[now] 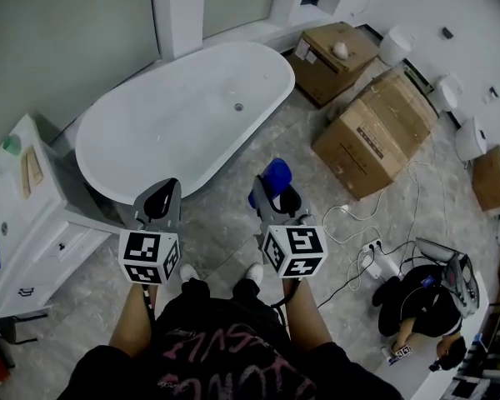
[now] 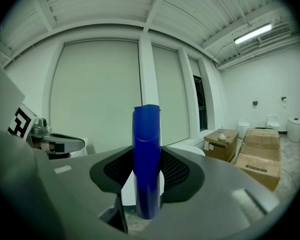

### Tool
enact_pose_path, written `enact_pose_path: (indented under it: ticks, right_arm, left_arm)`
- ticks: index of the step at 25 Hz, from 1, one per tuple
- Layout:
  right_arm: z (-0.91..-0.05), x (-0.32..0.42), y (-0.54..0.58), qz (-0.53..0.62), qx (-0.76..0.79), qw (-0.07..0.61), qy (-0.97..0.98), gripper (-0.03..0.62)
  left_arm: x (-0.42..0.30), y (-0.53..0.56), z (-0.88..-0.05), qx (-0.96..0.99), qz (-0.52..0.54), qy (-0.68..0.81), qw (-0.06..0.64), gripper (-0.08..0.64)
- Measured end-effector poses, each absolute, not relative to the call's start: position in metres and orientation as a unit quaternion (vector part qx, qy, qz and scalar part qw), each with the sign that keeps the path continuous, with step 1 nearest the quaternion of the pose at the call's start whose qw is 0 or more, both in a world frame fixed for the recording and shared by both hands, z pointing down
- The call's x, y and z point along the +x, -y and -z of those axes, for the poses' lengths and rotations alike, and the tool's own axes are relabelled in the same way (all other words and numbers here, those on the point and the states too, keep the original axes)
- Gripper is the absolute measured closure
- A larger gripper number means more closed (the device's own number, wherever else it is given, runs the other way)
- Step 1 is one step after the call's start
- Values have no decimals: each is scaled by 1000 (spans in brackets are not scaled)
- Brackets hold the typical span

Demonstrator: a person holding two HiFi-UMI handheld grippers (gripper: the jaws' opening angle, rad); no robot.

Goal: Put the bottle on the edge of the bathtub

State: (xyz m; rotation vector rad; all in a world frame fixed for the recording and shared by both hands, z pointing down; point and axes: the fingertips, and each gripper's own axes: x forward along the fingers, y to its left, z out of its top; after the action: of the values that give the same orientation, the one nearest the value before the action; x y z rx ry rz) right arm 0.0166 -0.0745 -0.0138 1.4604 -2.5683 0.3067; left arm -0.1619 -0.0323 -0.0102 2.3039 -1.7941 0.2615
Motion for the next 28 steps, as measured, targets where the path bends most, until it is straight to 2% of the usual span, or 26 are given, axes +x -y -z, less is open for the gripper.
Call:
enact_pose_path:
  ticks: [12, 28]
  right_arm:
    - [21, 41, 119, -83, 459, 87, 880, 405]
    - [-35, 49, 127, -109, 458, 109, 876, 407]
  left_arm:
    - [-126, 67, 27, 766, -82, 632, 79, 560]
    - [-117, 78, -26, 759, -87, 636, 113, 560]
